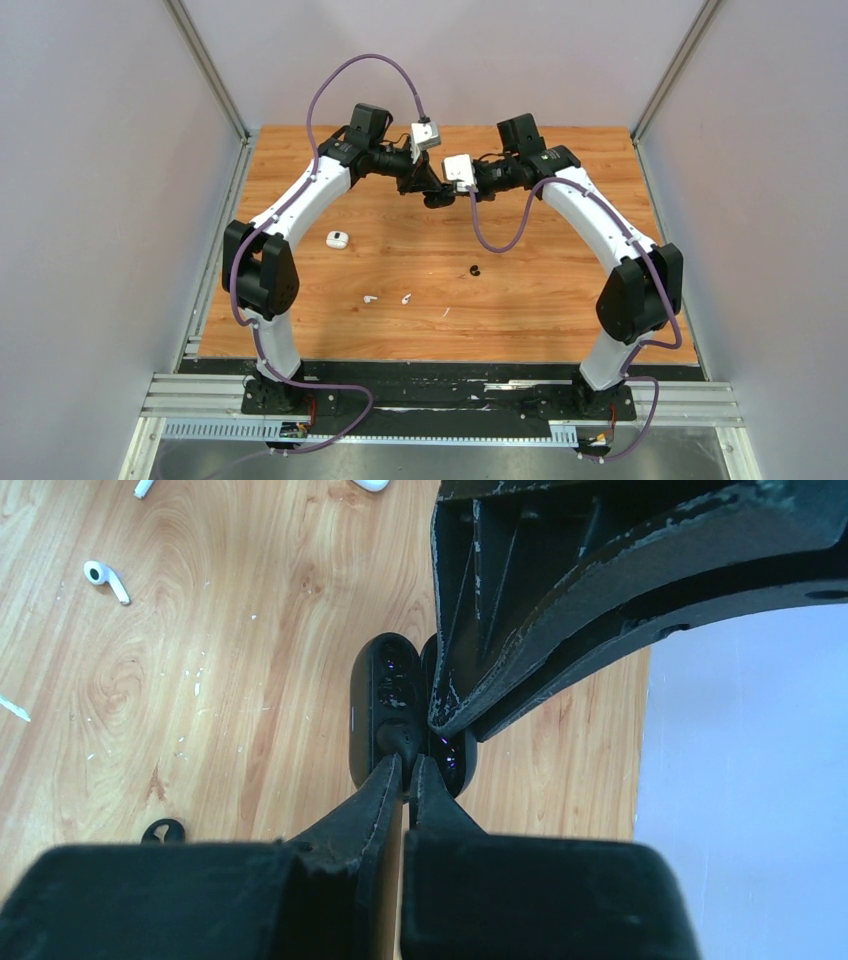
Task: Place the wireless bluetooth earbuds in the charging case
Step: Place the earbud in the charging case.
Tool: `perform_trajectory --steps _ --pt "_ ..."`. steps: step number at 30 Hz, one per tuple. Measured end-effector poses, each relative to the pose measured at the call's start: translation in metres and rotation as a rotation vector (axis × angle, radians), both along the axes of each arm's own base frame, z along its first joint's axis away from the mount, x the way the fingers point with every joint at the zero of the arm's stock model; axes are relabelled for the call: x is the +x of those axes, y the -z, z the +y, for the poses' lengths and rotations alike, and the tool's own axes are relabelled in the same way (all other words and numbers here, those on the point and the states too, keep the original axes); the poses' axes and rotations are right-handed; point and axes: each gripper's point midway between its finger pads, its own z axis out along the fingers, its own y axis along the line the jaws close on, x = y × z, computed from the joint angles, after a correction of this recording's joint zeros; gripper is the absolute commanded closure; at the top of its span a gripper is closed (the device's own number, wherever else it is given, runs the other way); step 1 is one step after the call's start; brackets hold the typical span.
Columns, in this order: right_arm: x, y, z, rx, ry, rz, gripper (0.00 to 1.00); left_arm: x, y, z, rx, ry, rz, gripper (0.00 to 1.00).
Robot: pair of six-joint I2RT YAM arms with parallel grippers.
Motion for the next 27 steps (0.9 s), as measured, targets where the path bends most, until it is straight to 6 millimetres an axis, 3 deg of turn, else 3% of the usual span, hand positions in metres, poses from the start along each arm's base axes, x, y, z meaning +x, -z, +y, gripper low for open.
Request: perform_trajectory --steps 27 --pt "0.006 0.011 0.01 -0.183 -0.008 -0.03 0.99 0.002 0.003 0.002 0.014 -0.022 0.01 1.0"
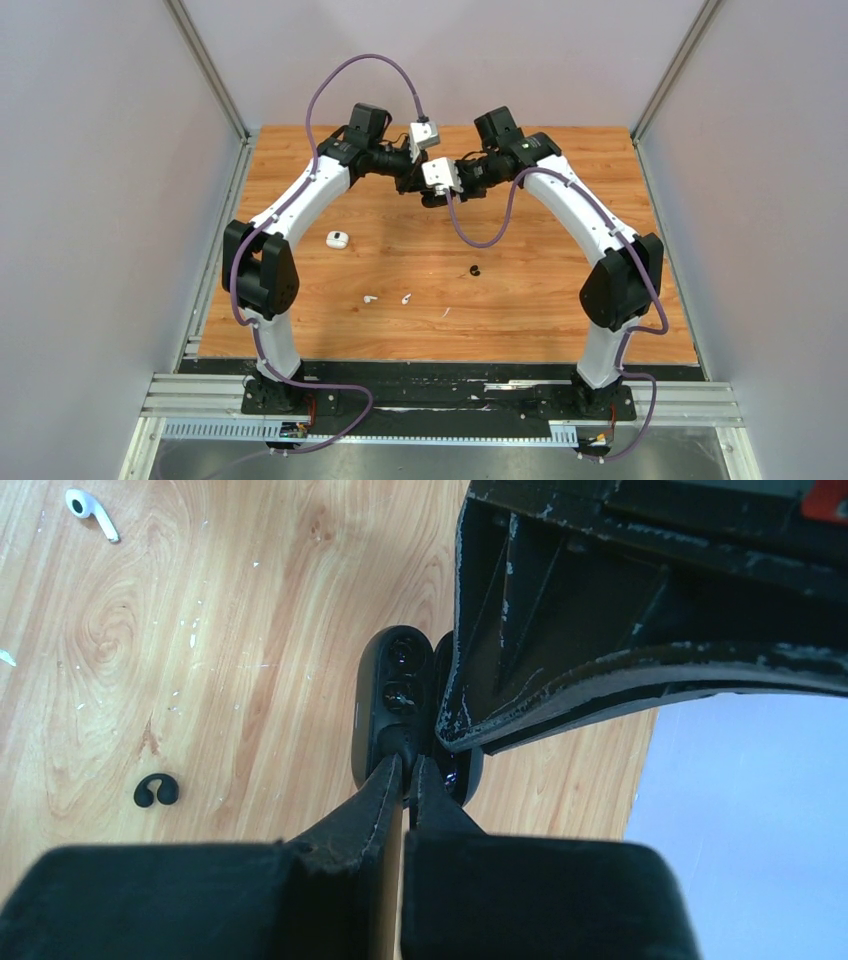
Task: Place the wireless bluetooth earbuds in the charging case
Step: Place the earbud in the charging case.
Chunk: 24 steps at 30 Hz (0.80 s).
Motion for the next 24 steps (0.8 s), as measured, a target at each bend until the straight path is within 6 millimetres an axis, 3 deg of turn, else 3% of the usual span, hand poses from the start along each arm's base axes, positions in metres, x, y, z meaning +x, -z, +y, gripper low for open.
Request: perform_trajectory --steps 11,24 --pt "0.005 0.0 0.0 -0.037 0.015 0.009 0.76 0.0 -0.002 -0.003 0.018 -0.007 -0.008 1.0" --pt "0.003 -0.008 -0.011 -0.004 0.074 0.066 0.67 0.0 -0.002 -0.003 0.022 -0.002 -0.015 1.0"
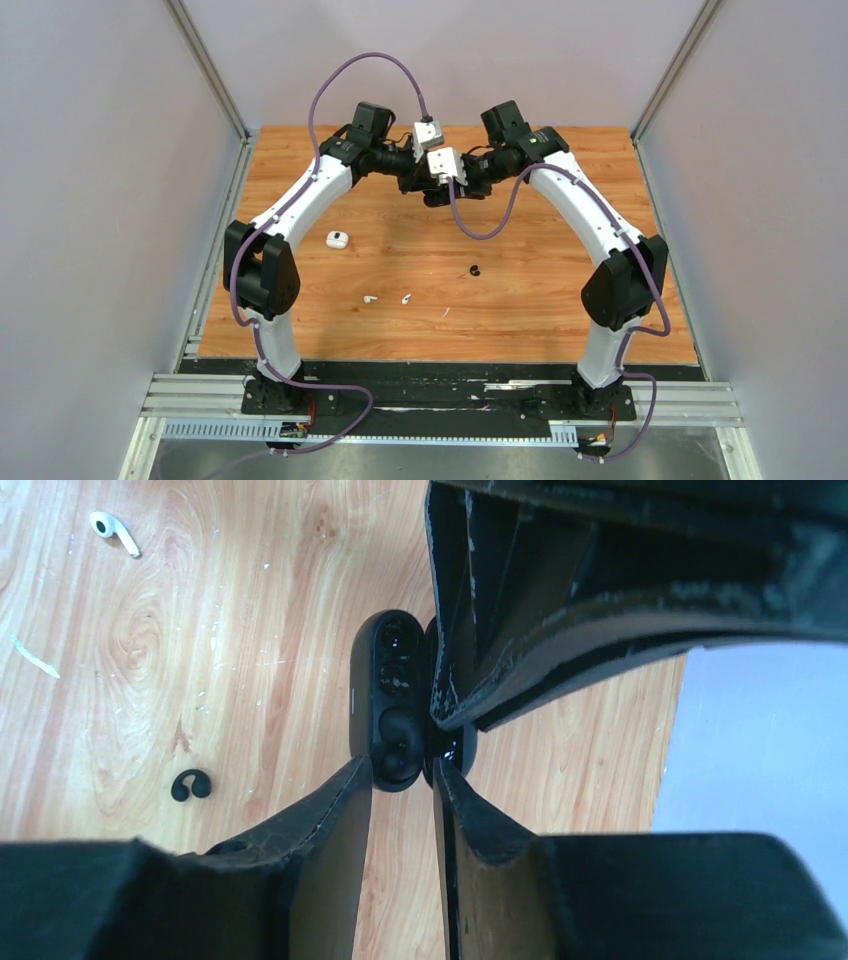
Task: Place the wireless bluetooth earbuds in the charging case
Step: Place the earbud in the charging case.
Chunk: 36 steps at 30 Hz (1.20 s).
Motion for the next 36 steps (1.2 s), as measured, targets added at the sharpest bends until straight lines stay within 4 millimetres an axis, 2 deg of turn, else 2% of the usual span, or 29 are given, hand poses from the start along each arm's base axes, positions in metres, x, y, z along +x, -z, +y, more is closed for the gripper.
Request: perform_trajectory --steps 12,18,22,25,29,36 --pt "-0.004 -0.031 -0.024 0.148 0.13 0.113 0.64 0.001 -0.007 -0.005 -0.016 0.015 -0.029 1.0" --pt "0.004 -0.047 -0.027 0.278 0.226 0.226 0.6 0.003 -0.008 -0.006 -0.015 0.026 -0.061 1.0" --pt "0.011 -0.057 -0.022 0.37 0.273 0.314 0.55 0.005 -0.008 -0.006 -0.015 0.034 -0.086 1.0" --pt "0.016 -0.054 -0.013 0.41 0.288 0.385 0.51 0.006 -0.008 -0.006 -0.012 0.041 -0.101 1.0" --pt "0.022 -0.041 -0.005 0.428 0.311 0.472 0.47 0.005 -0.007 -0.005 -0.008 0.052 -0.122 1.0" --pt "0.025 -0.03 0.0 0.434 0.327 0.533 0.45 0.004 -0.009 -0.004 -0.009 0.057 -0.14 1.0"
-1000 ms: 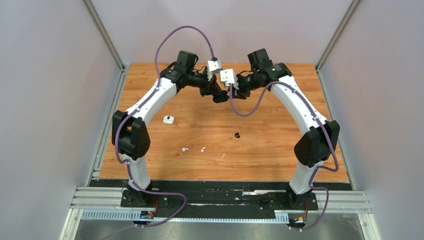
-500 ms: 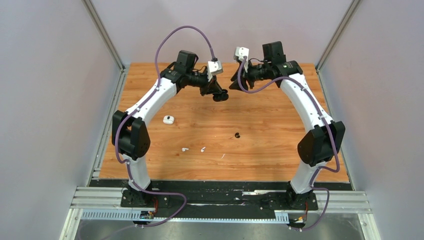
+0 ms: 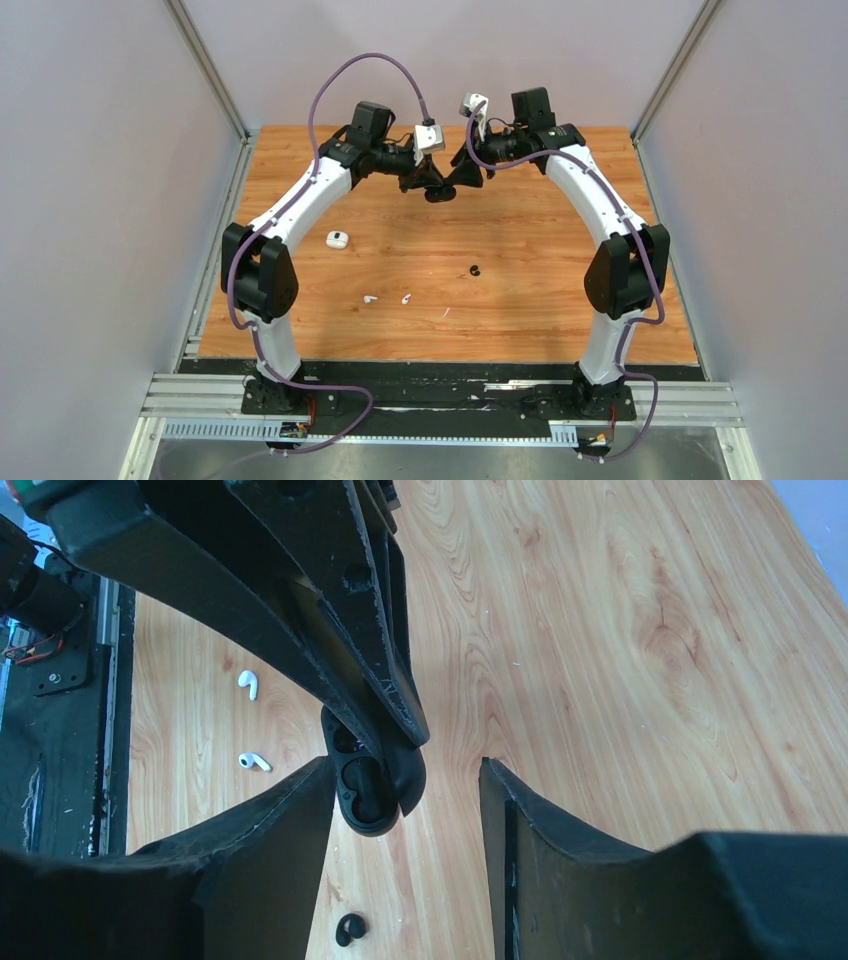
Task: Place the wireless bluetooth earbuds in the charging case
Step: Place the earbud in the charging case, then adjust the charging case.
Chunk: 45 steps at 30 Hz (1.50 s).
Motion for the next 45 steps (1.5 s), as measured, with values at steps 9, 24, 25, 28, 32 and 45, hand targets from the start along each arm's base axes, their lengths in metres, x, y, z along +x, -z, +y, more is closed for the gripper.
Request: perform_trajectory --steps 9,24,25,28,32,45 --pt "-0.001 0.009 0.0 -0.007 0.003 0.023 0.42 0.003 -0.005 -0.002 -0.014 -0.001 -0.024 1.0" --pt "0.004 0.027 0.003 -0.057 0.041 0.04 0.43 0.003 -0.008 0.0 -0.027 -0.011 -0.058 1.0" --pt "0.004 0.027 0.003 -0.059 0.043 0.041 0.42 0.003 -0.007 0.0 -0.028 -0.011 -0.06 1.0" --pt "0.003 0.027 0.004 -0.057 0.04 0.045 0.39 0.002 -0.005 0.001 -0.028 -0.011 -0.06 1.0" --pt "0.0 0.028 0.005 -0.048 0.023 0.048 0.36 0.002 -0.006 0.001 -0.025 -0.013 -0.066 1.0" --pt "-0.002 0.008 -0.004 0.065 0.012 0.161 0.39 0.004 -0.004 0.003 -0.015 -0.024 -0.073 1.0"
